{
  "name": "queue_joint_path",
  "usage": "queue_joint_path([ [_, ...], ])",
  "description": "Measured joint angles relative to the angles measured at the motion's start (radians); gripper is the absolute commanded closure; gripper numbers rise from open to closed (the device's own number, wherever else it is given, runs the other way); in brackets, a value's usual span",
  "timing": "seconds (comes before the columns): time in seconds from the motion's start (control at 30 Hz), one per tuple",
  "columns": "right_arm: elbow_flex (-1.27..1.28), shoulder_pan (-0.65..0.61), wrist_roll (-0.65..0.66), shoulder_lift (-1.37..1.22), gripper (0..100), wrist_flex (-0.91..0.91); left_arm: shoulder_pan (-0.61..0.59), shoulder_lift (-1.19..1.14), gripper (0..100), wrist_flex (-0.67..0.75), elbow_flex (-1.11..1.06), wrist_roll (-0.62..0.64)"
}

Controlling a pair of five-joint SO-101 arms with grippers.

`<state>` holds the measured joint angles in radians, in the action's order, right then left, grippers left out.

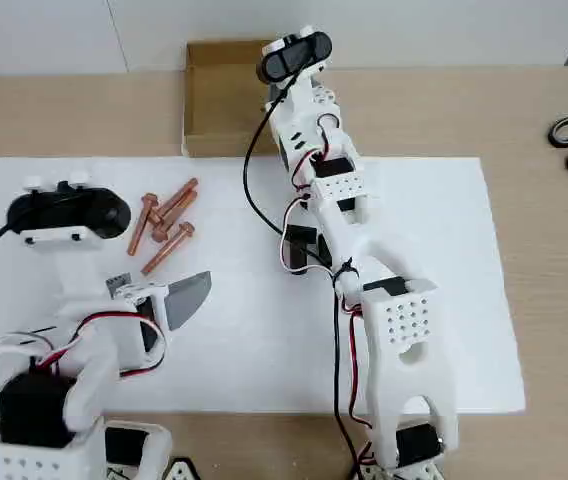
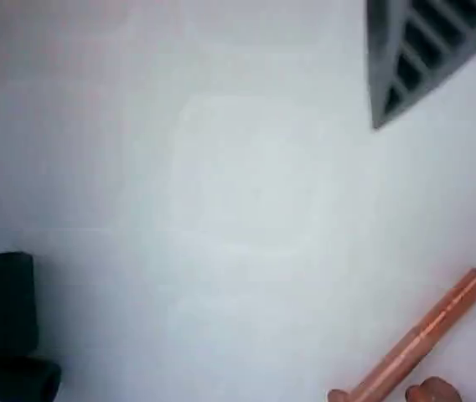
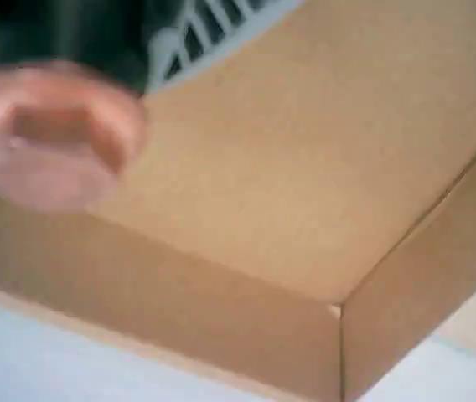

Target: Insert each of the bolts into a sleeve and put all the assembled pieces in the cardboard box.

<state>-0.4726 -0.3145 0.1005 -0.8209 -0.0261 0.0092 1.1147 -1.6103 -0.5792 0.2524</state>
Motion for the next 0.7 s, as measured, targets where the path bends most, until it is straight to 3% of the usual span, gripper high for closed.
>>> queue_joint_path([
  [0.1,0.000,0.002,0.000,0.000,97.3,0.000,0.000,0.003,67,0.008,-0.002,0.000],
  [0.3,0.000,0.003,0.000,0.000,83.7,0.000,0.000,0.000,67,0.008,-0.003,0.000],
  [0.7,-0.023,0.005,0.002,0.002,82.9,-0.015,0.000,0.000,67,0.009,-0.003,0.000],
])
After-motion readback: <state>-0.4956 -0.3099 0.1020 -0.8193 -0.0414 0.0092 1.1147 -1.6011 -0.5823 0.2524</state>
